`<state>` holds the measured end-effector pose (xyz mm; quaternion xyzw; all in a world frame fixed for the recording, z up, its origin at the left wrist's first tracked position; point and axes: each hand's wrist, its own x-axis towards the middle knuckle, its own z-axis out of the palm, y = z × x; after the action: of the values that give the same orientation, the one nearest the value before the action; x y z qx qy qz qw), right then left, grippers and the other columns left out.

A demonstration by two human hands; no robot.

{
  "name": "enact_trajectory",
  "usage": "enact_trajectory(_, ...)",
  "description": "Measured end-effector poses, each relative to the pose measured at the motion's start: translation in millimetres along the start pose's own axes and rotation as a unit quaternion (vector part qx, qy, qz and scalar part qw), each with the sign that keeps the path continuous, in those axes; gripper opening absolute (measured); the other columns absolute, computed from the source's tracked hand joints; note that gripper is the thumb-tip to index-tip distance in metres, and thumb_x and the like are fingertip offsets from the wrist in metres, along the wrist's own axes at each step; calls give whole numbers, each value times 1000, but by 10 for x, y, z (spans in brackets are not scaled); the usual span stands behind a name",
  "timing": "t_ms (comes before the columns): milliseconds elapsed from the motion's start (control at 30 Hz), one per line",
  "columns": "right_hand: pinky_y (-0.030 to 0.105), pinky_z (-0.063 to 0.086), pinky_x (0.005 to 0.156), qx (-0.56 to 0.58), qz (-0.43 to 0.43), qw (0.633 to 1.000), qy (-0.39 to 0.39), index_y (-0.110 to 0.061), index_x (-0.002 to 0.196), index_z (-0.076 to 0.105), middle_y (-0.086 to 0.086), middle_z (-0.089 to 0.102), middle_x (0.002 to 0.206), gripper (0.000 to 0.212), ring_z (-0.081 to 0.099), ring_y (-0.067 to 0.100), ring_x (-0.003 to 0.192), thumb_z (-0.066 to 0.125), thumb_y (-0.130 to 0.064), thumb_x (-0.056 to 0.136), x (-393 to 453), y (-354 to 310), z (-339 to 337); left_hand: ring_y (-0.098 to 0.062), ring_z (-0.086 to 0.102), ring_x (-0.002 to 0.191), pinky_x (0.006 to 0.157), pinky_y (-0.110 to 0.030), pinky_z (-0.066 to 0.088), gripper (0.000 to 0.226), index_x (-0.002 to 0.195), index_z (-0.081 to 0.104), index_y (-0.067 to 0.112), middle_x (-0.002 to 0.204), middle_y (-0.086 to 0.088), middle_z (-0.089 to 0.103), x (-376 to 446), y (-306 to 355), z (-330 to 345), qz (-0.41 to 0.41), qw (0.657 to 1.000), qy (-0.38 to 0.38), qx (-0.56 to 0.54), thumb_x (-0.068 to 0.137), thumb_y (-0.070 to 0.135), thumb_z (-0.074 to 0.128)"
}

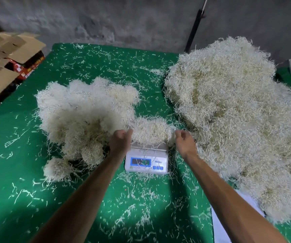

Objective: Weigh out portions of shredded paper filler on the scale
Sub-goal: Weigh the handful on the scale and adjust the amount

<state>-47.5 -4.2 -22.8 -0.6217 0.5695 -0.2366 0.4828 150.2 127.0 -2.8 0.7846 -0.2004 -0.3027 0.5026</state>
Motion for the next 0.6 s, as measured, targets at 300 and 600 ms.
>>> enact_trajectory(300,40,55,91,28,-32,991,-123,-24,160,24,1,63,126,88,62,17,106,44,-78,92,250,-332,683,-14,62,110,87,-31,56,55,144,47,35,139,5,55,438,152,679,-45,995,-87,16,95,10,56)
enact_trajectory(600,49,50,105,218,17,976,-15,-13,134,58,-3,68,116,46,62,13,106,66,-39,97,393,-808,741,-29,58,120,88,-55,57,31,122,62,26,129,-8,59,124,239,629,-210,897,-82,-379,97,44,60)
